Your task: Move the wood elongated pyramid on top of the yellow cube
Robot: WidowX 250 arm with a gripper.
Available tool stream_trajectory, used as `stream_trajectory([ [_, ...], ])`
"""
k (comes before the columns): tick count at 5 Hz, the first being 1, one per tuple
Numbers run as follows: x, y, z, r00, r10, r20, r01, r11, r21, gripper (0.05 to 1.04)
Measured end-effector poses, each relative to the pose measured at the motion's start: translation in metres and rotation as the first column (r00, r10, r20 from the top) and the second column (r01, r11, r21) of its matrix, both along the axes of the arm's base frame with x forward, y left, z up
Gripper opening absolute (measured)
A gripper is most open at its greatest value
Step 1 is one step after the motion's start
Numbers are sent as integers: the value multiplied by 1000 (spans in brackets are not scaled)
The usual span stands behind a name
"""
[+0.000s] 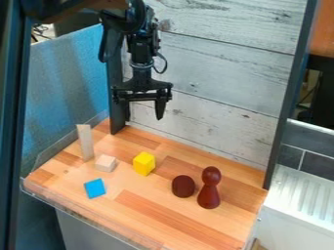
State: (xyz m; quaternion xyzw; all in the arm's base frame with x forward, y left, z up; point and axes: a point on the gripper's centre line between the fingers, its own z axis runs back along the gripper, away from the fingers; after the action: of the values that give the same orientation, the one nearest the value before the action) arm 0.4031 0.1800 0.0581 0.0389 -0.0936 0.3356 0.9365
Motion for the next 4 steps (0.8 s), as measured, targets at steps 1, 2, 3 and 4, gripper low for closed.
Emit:
stream_trajectory([
  [1,-4,-2,-18,999,-5,-38,4,1000,-17,1001],
  [2,-24,-9,-38,991,-113,-78,112,994,-15,1001],
  [3,-34,-9,-21,974,-227,-25,228,973,22,1001],
  [4,-42,-3,-12,917,-397,-21,398,917,32,1001],
])
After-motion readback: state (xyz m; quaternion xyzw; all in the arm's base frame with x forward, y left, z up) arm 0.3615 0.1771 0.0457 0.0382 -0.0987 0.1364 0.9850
